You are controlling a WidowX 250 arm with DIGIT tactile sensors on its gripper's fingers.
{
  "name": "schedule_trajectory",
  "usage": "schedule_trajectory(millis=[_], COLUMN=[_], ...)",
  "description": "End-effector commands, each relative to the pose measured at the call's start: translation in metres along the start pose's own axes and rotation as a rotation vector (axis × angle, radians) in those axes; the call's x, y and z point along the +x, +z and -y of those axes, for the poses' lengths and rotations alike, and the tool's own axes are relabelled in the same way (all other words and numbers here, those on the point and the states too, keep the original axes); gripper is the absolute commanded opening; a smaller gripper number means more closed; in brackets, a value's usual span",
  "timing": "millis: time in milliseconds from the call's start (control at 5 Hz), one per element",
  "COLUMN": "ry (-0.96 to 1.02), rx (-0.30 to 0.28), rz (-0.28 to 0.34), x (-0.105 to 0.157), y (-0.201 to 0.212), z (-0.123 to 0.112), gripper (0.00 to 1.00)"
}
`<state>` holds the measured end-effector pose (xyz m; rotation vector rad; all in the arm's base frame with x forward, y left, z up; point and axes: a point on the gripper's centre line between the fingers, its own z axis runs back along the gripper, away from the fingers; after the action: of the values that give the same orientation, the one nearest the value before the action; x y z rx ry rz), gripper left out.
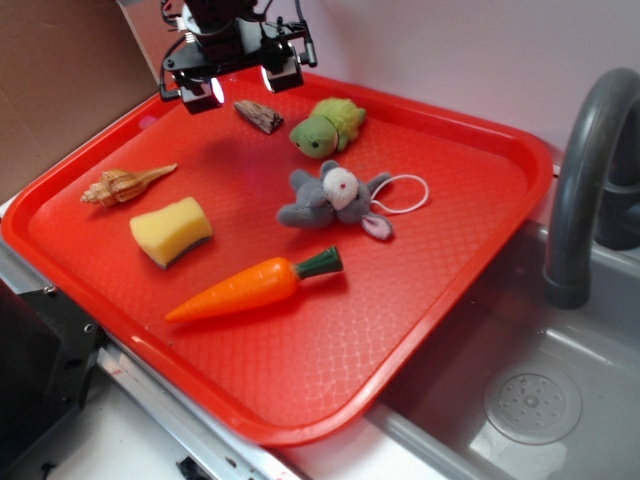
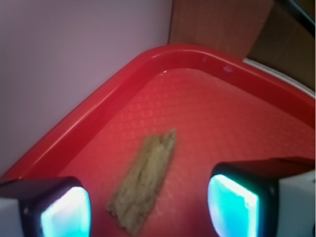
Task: Grab the wood chip.
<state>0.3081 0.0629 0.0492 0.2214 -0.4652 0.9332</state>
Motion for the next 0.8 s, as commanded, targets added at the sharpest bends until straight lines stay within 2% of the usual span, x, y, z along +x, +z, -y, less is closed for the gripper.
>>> schedule_trajectory(millis=[0,200,400,600], ry=[-0.006,-0.03,-0.055,-0.115], rx=[-0.04,-0.045,-0.049,-0.022], rz=[-0.022,-0.086,-0.168,-0.174], x=[0.026,0.02,0.017,0.015], y=[-0.021,-0.034,-0.042,-0.029], z=[-0.01,-0.003,-0.004,-0.008], gripper=[1.0,1.0,0.0,0.0])
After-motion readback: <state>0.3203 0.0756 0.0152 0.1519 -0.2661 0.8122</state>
